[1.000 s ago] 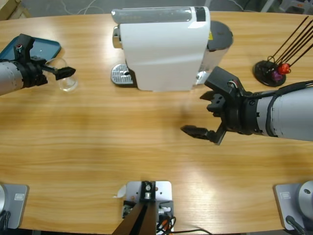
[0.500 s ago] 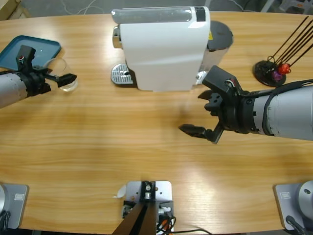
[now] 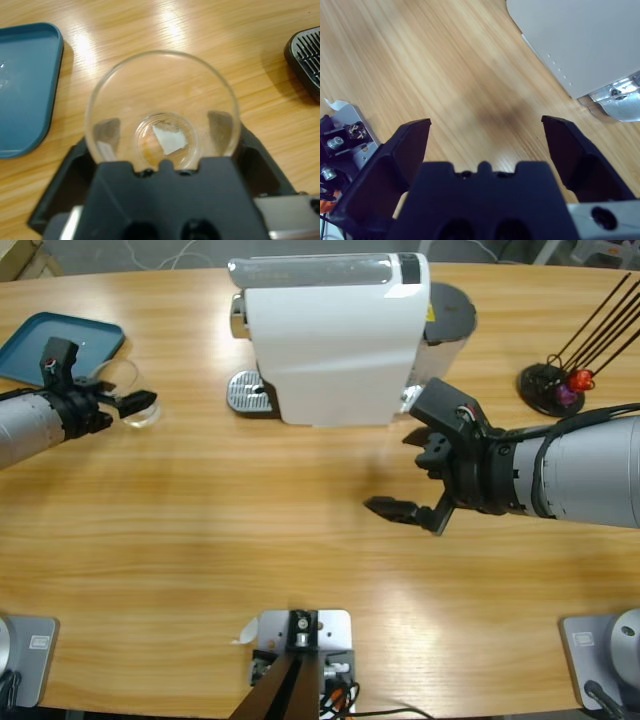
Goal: Pour coffee
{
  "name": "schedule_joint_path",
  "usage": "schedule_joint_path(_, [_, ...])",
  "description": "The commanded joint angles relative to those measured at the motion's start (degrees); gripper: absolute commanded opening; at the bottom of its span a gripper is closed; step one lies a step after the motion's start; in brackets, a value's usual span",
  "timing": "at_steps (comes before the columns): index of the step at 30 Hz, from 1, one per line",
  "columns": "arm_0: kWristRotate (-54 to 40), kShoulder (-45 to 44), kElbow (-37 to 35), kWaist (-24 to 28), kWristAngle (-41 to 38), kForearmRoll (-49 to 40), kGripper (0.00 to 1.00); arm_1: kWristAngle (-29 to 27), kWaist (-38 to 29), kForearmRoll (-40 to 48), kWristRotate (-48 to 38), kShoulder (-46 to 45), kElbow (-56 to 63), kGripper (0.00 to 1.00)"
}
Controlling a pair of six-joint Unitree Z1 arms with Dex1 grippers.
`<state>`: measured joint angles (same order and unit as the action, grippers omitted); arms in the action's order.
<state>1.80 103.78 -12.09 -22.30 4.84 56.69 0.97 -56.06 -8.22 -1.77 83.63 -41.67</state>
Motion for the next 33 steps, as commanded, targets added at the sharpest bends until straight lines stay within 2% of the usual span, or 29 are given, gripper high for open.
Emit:
schedule_joint_path(1, [0.63, 1.55, 2.33, 0.17, -0.50, 2.42, 0.134, 1.07, -0.72, 0.49, -0.77, 2.06, 1.76, 1.000])
schedule_joint_path(5, [-0.73, 1.60, 2.23, 0.17, -2.24, 2.74, 0.131, 1.07, -0.72, 0.49, -0.77, 2.06, 1.87, 1.000])
schedule_joint_path(10, [-6.37, -0.83, -0.64, 1.80, -15.70, 3.51, 0.131, 1.05, -0.72, 0.43, -0.77, 1.76, 2.03, 1.000])
schedule_joint_path(14, [-7.79, -2.18, -3.22, 6.73, -28.75, 3.51, 0.135, 1.12, -0.72, 0.40, -0.77, 1.62, 2.03, 1.000])
schedule_joint_path(17, [-9.25, -1.58, -5.31, 8.75, -35.11, 3.48, 0.135, 1.12, -0.72, 0.22, -0.77, 1.45, 2.03, 1.000])
schedule_joint_path(23, [-16.48, 3.15, -9.25, 9.33, -41.60, 2.48, 0.138, 1.14, -0.72, -0.25, -0.77, 1.17, 2.01, 1.000])
schedule_joint_path(30, [-23.47, 4.27, -14.10, 5.34, -42.37, -7.56, 0.149, 1.14, -0.72, -0.57, -0.77, 1.41, 1.94, 1.000])
schedule_joint_path(33, [-24.49, 5.64, -15.72, 4.86, -43.81, -9.14, 0.154, 1.19, -0.72, -0.51, -0.77, 1.75, 1.99, 1.000])
